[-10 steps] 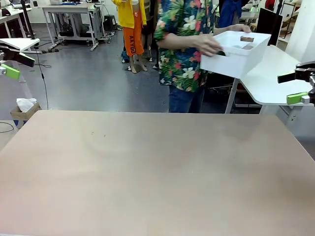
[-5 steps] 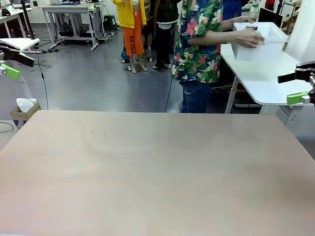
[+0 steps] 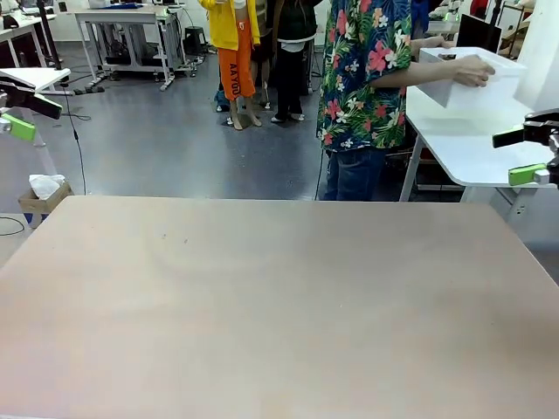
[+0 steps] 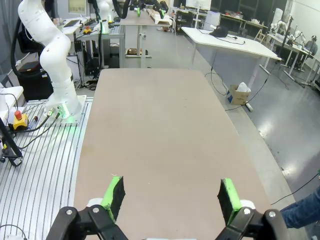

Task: Stack the cups and store them in the basket.
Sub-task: Place the stack of Reusable plastic cups into the Pantry Basket.

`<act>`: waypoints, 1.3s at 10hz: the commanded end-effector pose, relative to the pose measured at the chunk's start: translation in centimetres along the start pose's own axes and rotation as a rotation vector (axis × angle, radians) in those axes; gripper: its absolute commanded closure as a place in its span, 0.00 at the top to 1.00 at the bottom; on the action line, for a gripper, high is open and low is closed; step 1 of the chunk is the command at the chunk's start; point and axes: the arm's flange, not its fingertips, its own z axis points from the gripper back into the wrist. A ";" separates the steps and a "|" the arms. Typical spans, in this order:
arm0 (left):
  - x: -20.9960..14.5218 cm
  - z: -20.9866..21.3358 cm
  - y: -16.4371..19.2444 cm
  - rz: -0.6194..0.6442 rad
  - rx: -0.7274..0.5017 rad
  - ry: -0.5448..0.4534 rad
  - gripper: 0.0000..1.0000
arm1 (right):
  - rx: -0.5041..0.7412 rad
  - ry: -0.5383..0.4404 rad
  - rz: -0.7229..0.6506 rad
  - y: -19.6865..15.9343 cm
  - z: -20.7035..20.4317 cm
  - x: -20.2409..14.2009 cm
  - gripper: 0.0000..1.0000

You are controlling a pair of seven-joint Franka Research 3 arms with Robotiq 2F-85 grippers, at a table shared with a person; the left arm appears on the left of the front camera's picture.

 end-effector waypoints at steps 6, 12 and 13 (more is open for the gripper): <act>0.3 -0.1 -0.2 0.005 -0.003 -0.007 1.00 | -0.002 -0.012 -0.015 0.1 0.1 0.5 1.00; 0.3 -0.1 -0.2 0.005 -0.003 -0.007 1.00 | -0.002 -0.012 -0.015 0.1 0.1 0.5 1.00; 0.3 -0.1 -0.2 0.005 -0.003 -0.007 1.00 | -0.002 -0.012 -0.015 0.1 0.1 0.5 1.00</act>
